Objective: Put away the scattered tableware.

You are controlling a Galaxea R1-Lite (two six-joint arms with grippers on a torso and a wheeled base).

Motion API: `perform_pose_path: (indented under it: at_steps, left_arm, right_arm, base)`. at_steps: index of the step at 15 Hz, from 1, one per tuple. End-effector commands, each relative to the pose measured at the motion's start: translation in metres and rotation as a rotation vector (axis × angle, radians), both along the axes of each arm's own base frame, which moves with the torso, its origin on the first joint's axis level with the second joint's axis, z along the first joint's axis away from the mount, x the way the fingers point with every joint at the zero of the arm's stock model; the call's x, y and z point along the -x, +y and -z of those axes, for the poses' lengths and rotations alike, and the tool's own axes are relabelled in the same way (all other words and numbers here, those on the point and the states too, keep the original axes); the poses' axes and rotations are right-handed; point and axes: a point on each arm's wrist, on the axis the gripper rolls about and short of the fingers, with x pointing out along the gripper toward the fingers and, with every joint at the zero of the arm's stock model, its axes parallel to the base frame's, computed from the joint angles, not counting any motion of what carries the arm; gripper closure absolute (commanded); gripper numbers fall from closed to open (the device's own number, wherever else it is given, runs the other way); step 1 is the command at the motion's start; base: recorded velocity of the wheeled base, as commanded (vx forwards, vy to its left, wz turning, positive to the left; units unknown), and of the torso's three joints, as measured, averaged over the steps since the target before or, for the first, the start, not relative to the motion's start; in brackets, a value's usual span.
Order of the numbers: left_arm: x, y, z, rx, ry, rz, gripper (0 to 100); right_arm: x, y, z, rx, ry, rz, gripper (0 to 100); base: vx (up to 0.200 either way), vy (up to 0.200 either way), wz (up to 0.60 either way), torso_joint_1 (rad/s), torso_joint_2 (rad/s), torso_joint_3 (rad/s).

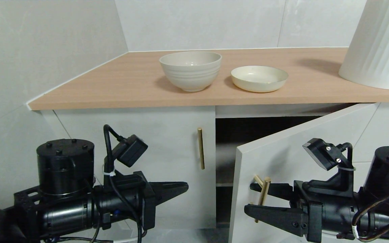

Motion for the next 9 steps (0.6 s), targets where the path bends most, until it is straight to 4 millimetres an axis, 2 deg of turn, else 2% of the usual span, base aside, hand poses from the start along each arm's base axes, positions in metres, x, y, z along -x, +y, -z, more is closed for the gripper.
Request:
perform_pose_path:
  at_steps: [1,3,6,8,9]
  left_arm:
    - [-0.005,-0.003,0.002,-0.004,0.003,0.003,100]
    - [-0.011,-0.010,-0.003,0.018,-0.022,0.014,100]
    - [-0.024,-0.038,-0.016,0.049,-0.074,0.076,100]
    - [-0.038,-0.059,0.001,0.022,-0.053,0.111,100]
    - [-0.037,-0.069,0.014,0.006,-0.066,0.148,100]
  right_arm:
    - [0.000,0.000,-0.001,-0.003,-0.004,-0.001,0]
    - [-0.001,0.001,0.000,0.000,-0.002,0.001,0]
    - [0.000,0.000,-0.001,-0.003,-0.005,0.004,0]
    - [0.001,-0.001,-0.003,-0.009,-0.015,0.020,0]
    - [0.000,-0.002,-0.006,-0.016,-0.026,0.031,0]
  base:
    - [0.000,0.000,0.00,0.000,0.00,0.000]
    - [0.000,0.000,0.00,0.000,0.00,0.000]
    - [0.000,0.000,0.00,0.000,0.00,0.000]
    - [0.000,0.000,0.00,0.000,0.00,0.000]
    - [0.000,0.000,0.00,0.000,0.00,0.000]
